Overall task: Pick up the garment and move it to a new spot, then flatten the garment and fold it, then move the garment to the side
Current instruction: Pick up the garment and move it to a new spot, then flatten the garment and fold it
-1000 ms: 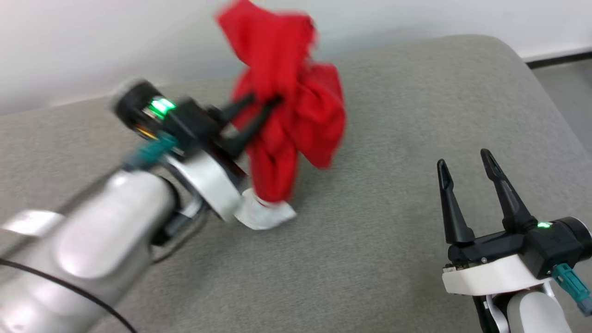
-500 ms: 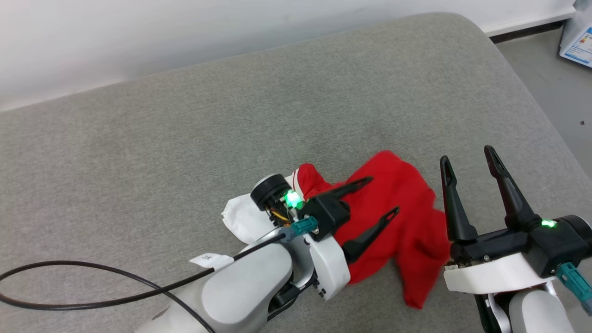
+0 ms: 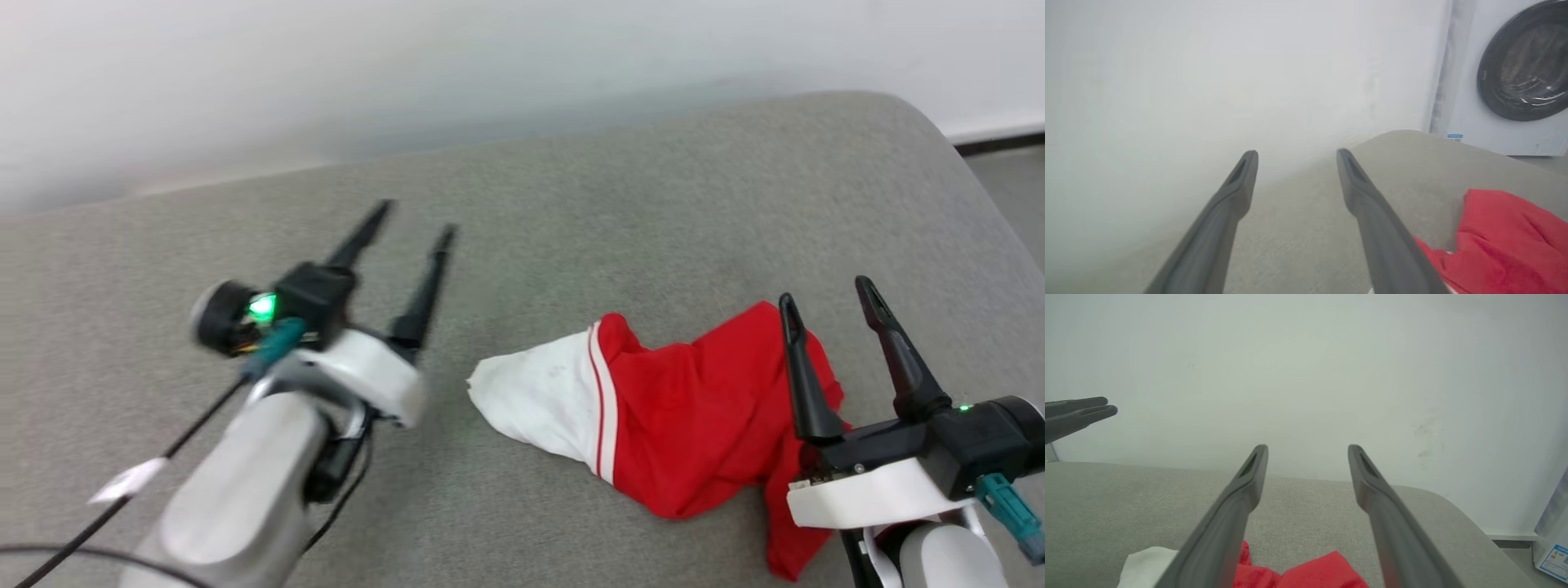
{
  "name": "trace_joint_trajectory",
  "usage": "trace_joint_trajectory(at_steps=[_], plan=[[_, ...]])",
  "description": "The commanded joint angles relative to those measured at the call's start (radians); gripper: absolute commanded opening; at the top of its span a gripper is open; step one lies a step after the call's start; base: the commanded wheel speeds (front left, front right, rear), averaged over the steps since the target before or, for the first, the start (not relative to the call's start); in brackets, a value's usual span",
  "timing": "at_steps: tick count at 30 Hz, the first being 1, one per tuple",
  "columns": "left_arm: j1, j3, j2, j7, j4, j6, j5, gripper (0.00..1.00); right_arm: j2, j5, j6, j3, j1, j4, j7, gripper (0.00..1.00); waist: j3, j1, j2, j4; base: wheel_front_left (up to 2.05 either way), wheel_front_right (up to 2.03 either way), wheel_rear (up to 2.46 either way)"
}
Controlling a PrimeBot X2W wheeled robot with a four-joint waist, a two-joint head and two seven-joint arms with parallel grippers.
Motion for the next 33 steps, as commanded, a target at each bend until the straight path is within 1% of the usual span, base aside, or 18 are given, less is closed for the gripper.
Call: trace_joint_trajectory(at_steps=[1,5,8,11,14,16,18,23,27,33], plan=[[0.054,0.059,0.018,-0.003,-0.029,0.015,0.008,1.00,0.000,-0.008,-0.001,-0.011,0.018,-0.003,-0.002,1.00,-0.039,0.0000,-0.0001,0.046,0.00,0.00,0.00],[0.164,0.196,0.043,-0.003,-0.104,0.034,0.013,1.00,0.000,-0.023,-0.001,-0.026,0.025,-0.004,-0.002,1.00,-0.063,0.0000,-0.0001,0.089,0.00,0.00,0.00],[0.268,0.281,0.026,-0.003,-0.170,0.052,0.023,1.00,0.000,-0.030,-0.001,-0.029,0.039,-0.006,-0.002,1.00,-0.076,0.0000,-0.0001,0.110,0.00,0.00,0.00],[0.383,0.334,0.006,-0.003,-0.224,0.056,0.038,1.00,0.000,-0.032,-0.001,-0.032,0.044,-0.002,-0.002,1.00,-0.090,0.0000,-0.0001,0.124,0.00,0.00,0.00],[0.475,0.373,-0.030,-0.003,-0.267,0.039,0.039,1.00,0.000,-0.029,-0.001,-0.026,0.052,-0.005,-0.002,1.00,-0.095,0.0000,-0.0001,0.134,0.00,0.00,0.00],[0.532,0.384,-0.062,-0.003,-0.286,0.017,0.030,1.00,0.000,-0.030,-0.001,-0.023,0.058,-0.007,-0.002,1.00,-0.096,0.0000,-0.0001,0.139,0.00,0.00,0.00],[0.563,0.398,-0.091,-0.003,-0.311,-0.019,0.025,1.00,0.000,-0.029,-0.001,-0.022,0.059,-0.008,-0.002,1.00,-0.097,0.0000,-0.0001,0.143,0.00,0.00,0.00],[0.622,0.445,-0.147,-0.003,-0.332,-0.064,0.064,1.00,0.000,-0.024,-0.001,-0.016,0.062,-0.004,-0.002,1.00,-0.099,0.0000,-0.0001,0.143,0.00,0.00,0.00],[0.630,0.465,-0.166,-0.003,-0.331,-0.092,0.097,1.00,0.000,-0.019,-0.001,-0.010,0.065,-0.003,-0.002,1.00,-0.098,0.0000,-0.0001,0.136,0.00,0.00,0.00],[0.587,0.489,-0.170,-0.002,-0.301,-0.096,0.131,1.00,0.000,-0.019,-0.001,-0.009,0.046,-0.010,-0.002,1.00,-0.068,0.0000,-0.0001,0.113,0.00,0.00,0.00]])
